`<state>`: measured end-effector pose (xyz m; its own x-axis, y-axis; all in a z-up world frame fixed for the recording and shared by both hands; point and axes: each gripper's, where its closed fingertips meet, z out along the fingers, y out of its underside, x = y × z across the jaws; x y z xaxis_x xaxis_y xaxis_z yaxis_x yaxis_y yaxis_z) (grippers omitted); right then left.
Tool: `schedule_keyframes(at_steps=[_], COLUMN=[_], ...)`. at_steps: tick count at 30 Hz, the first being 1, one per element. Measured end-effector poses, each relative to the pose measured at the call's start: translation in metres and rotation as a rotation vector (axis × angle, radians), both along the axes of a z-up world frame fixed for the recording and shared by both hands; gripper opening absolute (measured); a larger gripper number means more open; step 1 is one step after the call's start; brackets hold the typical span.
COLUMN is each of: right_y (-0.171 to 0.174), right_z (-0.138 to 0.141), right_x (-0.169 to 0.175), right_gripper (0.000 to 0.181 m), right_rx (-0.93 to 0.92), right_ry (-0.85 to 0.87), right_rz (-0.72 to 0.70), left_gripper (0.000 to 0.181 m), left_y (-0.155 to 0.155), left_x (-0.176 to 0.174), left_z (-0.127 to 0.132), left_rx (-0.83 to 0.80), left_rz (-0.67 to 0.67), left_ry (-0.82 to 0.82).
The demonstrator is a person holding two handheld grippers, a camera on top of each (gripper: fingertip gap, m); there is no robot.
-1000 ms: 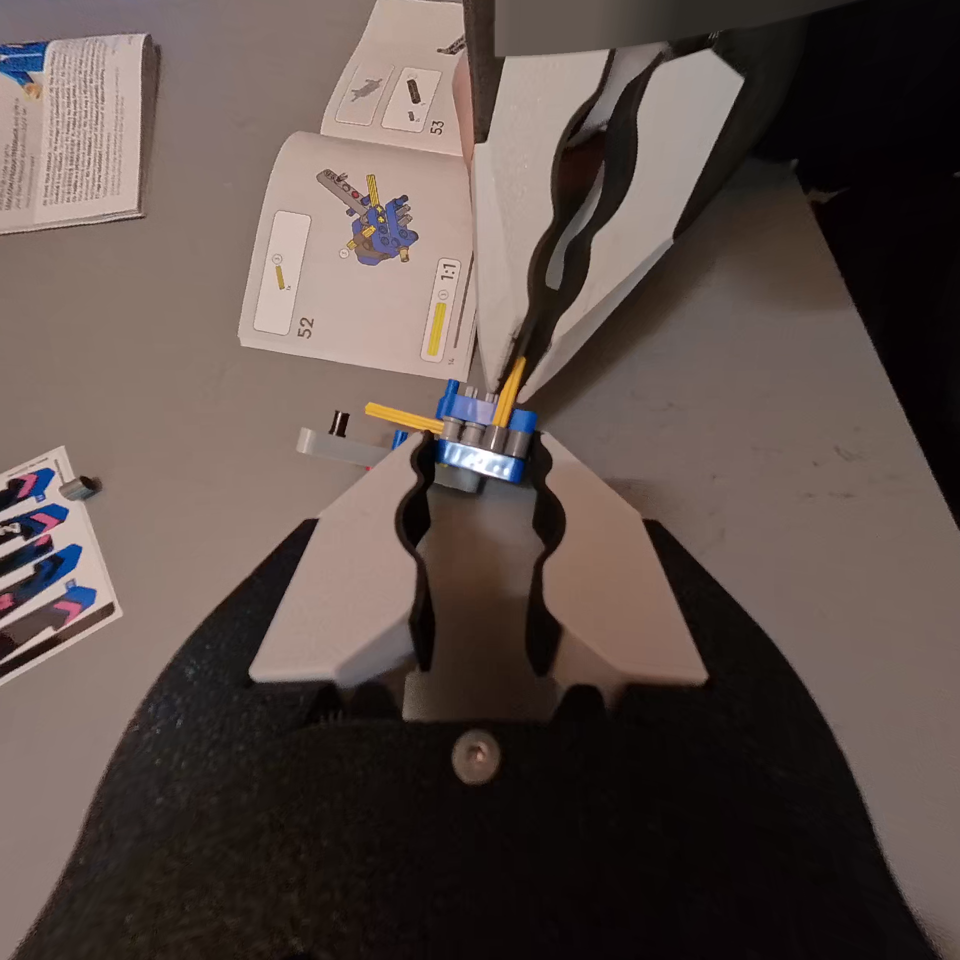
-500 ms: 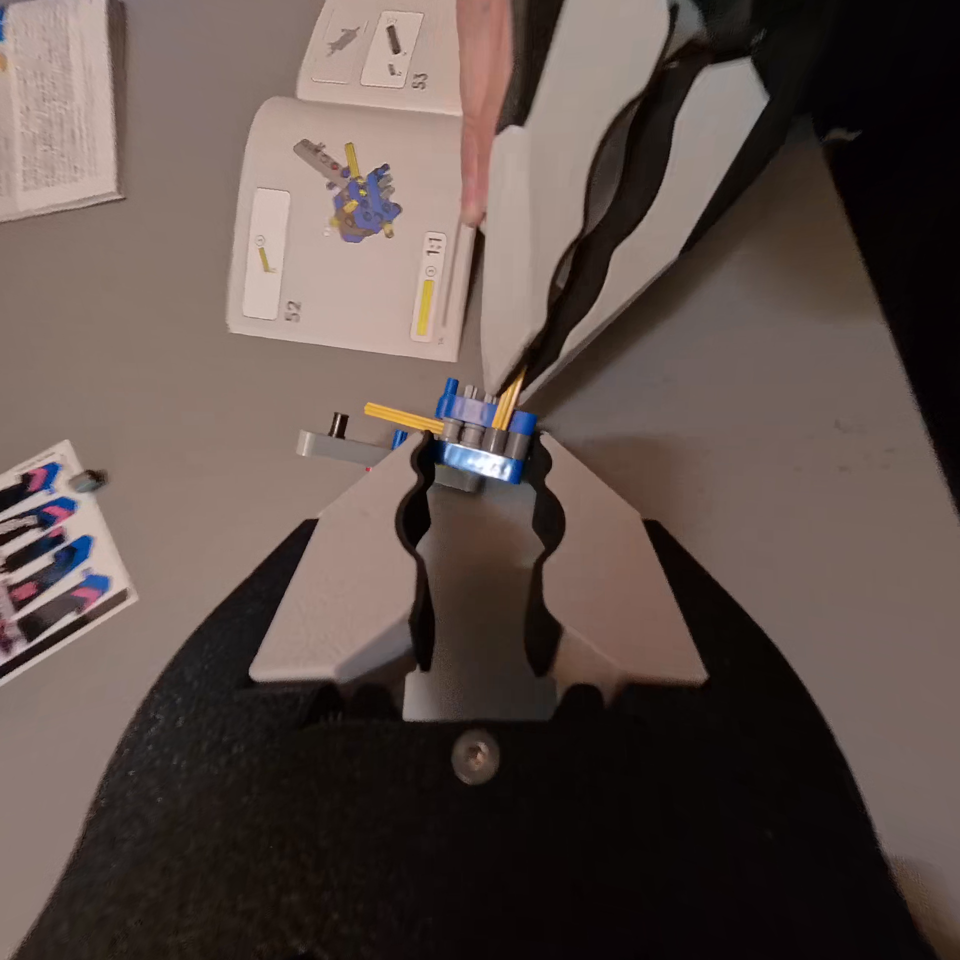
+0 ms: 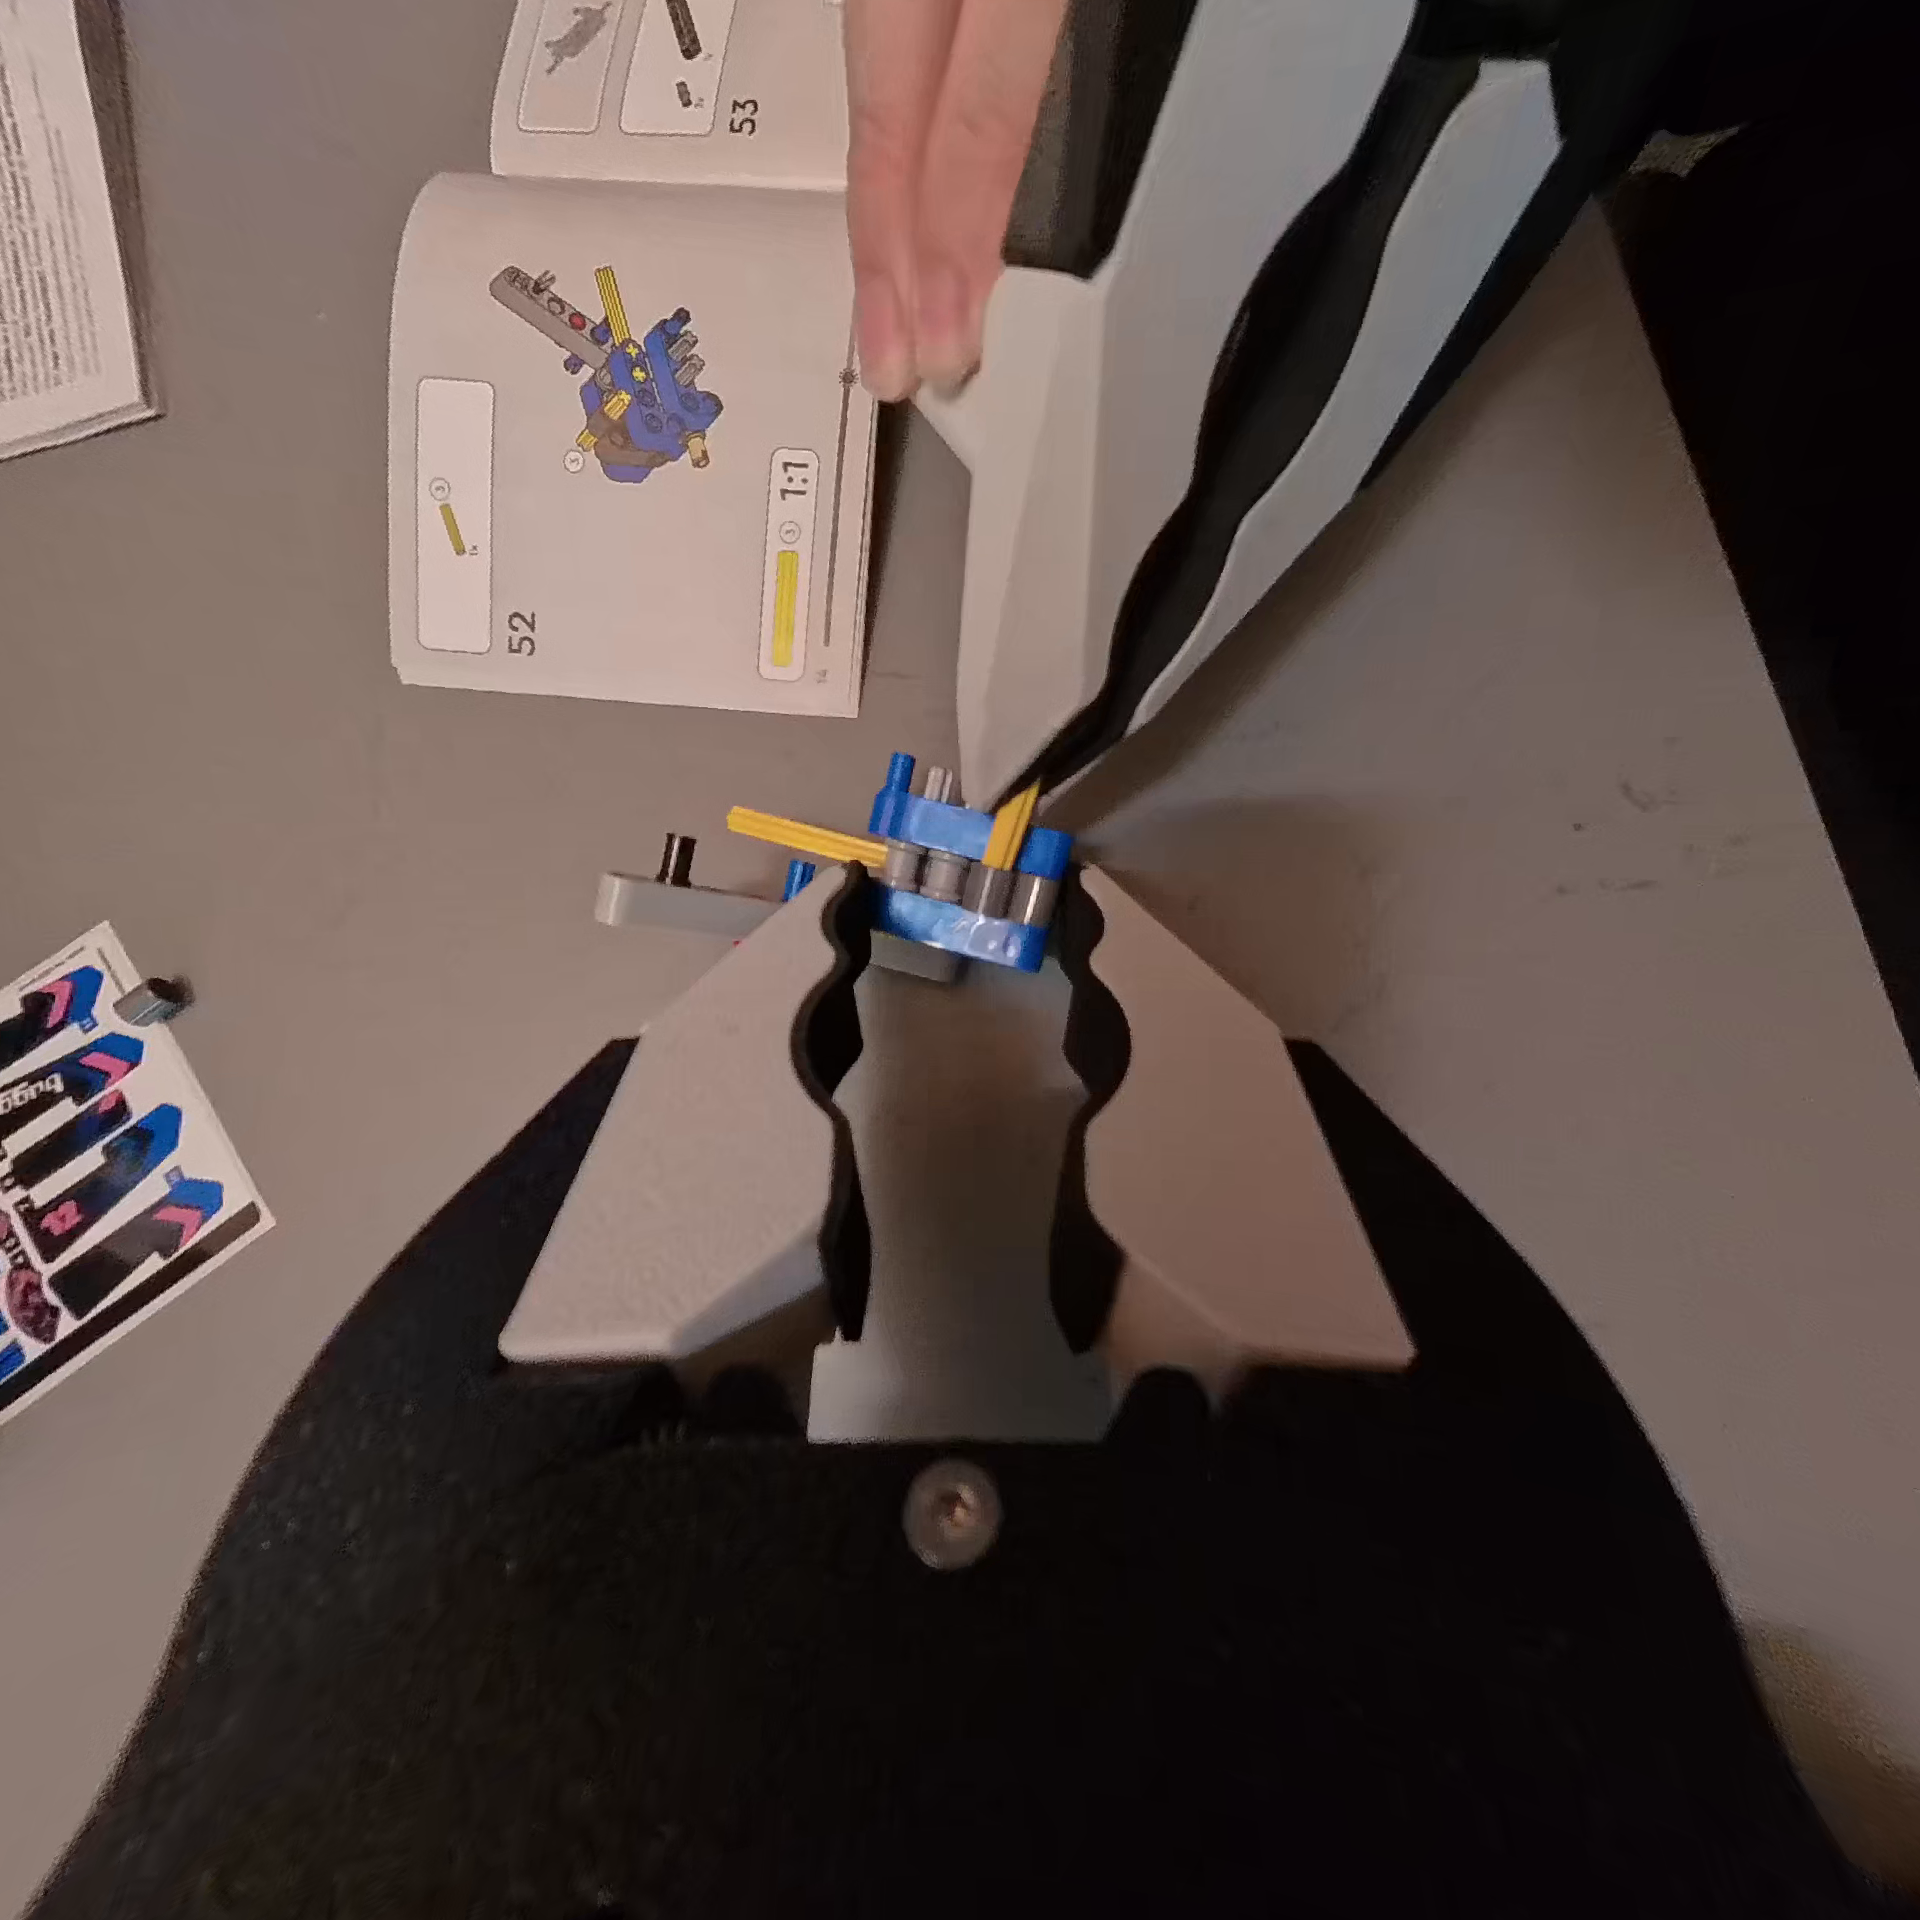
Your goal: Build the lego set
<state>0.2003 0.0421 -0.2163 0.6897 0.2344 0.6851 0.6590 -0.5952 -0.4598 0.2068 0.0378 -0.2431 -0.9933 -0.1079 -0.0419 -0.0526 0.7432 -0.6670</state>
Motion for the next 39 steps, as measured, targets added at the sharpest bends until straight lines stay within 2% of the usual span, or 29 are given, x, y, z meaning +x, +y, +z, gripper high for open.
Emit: schedule_keyframes(at_steps=[2, 5, 10, 13, 19, 25, 29, 31, 32, 35, 38, 39], right_y=[0.001, 0.0, 0.007, 0.011, 0.013, 0.016, 0.023, 0.023, 0.026, 0.027, 0.027, 0.026], right_z=[0.0, 0.0, 0.001, 0.002, -0.001, -0.003, -0.007, -0.016, -0.017, -0.018, -0.018, -0.02], right_x=[0.0, 0.0, -0.001, -0.002, -0.002, -0.002, -0.003, -0.001, -0.002, -0.001, 0.006, 0.007], right_gripper=[0.003, 0.003, 0.003, 0.003, 0.003, 0.003, 0.003, 0.003, 0.003, 0.003, 0.003, 0.003], right_rx=[-0.016, -0.021, -0.052, -0.013, -0.087, -0.132, -0.254, -0.366, -0.392, -0.455, -0.437, -0.436], right_ry=[-0.024, 0.179, 0.398, 0.455, 0.267, 0.333, 0.389, 0.373, 0.369, 0.35, 0.32, 0.316], right_rz=[0.023, -0.006, -0.07, -0.123, -0.121, -0.095, -0.046, -0.03, -0.013, -0.021, -0.075, -0.084], left_gripper=[0.033, 0.033, 0.033, 0.032, 0.032, 0.033, 0.034, 0.041, 0.035, 0.032, 0.031, 0.014], left_y=[0.0, -0.001, 0.002, 0.004, 0.0, 0.0, 0.005, 0.01, 0.013, 0.015, 0.014, 0.013], left_x=[0.0, 0.0, 0.001, 0.0, 0.001, 0.0, 0.0, 0.003, 0.005, 0.005, 0.003, 0.002], left_z=[0.0, 0.0, 0.001, 0.001, -0.001, -0.002, -0.006, -0.011, -0.01, -0.011, -0.012, -0.013], left_rx=[-0.014, -0.027, 0.011, -0.007, -0.025, -0.109, -0.13, -0.109, -0.104, -0.107, -0.105, -0.101], left_rz=[-0.004, -0.012, -0.009, 0.0, -0.009, -0.037, -0.047, -0.028, -0.022, -0.022, -0.029, -0.039], left_ry=[0.01, 0.004, -0.045, -0.032, -0.058, -0.066, -0.07, -0.089, -0.113, -0.104, -0.063, -0.05])
